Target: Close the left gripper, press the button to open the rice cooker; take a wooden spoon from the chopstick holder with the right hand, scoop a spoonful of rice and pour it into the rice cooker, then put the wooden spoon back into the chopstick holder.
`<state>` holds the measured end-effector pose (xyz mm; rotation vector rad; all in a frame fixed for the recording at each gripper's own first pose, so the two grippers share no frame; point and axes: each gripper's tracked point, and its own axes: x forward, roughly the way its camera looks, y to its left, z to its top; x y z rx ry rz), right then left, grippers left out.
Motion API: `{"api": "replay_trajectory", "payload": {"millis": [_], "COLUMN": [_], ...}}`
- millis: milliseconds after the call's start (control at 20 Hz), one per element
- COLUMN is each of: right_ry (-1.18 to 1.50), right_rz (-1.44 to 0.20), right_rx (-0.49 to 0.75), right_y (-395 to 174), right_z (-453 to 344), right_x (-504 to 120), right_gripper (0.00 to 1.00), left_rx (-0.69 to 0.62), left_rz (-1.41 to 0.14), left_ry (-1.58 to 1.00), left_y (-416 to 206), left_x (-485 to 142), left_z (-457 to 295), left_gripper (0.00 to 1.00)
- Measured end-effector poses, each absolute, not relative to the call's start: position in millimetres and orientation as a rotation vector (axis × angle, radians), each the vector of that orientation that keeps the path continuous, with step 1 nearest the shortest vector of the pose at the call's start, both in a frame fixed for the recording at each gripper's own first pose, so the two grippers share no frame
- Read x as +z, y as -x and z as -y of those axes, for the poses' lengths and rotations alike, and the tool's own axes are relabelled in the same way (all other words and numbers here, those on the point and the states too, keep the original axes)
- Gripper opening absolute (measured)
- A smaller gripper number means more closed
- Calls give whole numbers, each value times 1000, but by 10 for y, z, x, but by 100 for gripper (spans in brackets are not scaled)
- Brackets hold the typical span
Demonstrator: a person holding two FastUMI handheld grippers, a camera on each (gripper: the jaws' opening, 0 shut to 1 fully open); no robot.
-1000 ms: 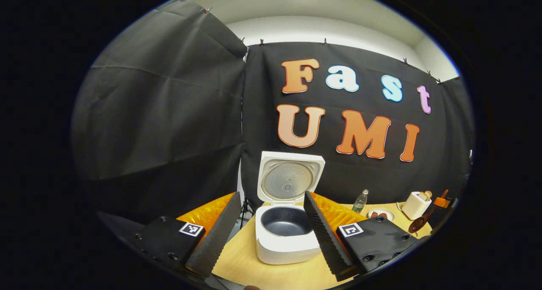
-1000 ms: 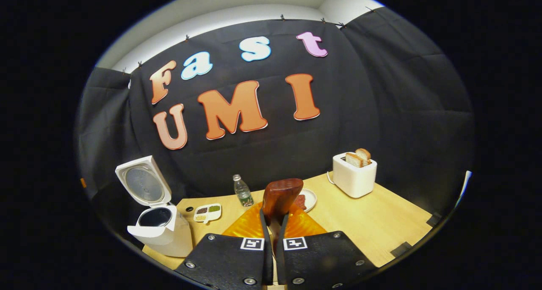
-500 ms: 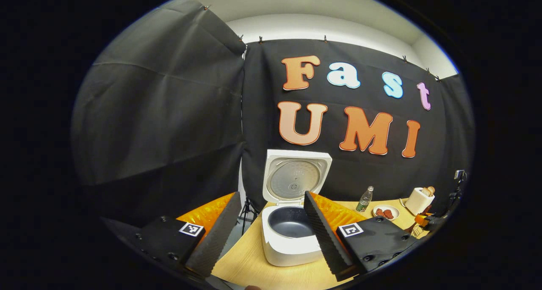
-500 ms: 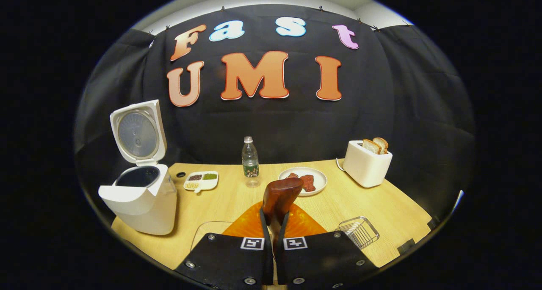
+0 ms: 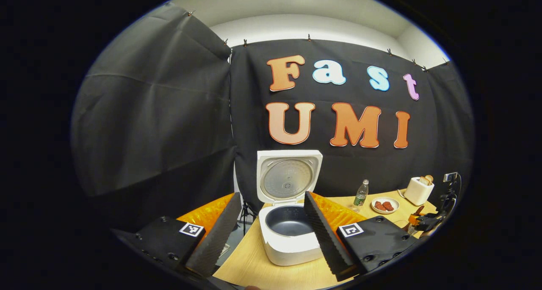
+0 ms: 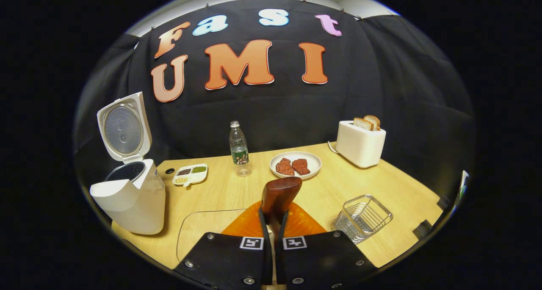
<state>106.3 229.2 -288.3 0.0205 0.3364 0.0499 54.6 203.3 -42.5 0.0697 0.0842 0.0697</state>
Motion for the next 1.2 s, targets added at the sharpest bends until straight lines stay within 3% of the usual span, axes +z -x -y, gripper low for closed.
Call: {"api": "replay_trajectory", "payload": {"millis": [400,750,1200], "right_ry": [-436,-893,-1059], "right_rz": [-438,-511,-490], "right_rx": [83,17,-55], "right_y": [-1055,-1068,-980], "right_z": [-2494,-2229,-1836], "right_x": [-3134,-3248,-2959], "right_gripper": [2,2,2], "left_rx": [71,55,54], "left_rz": [-96,-96,-65], "left_ry": [-55,-40,-34], "left_y": [-572,-595,-536], "left_x": [-511,-516,-362], "left_z": [-2033,-1943,-1909], "left_gripper": [100,100,100]}}
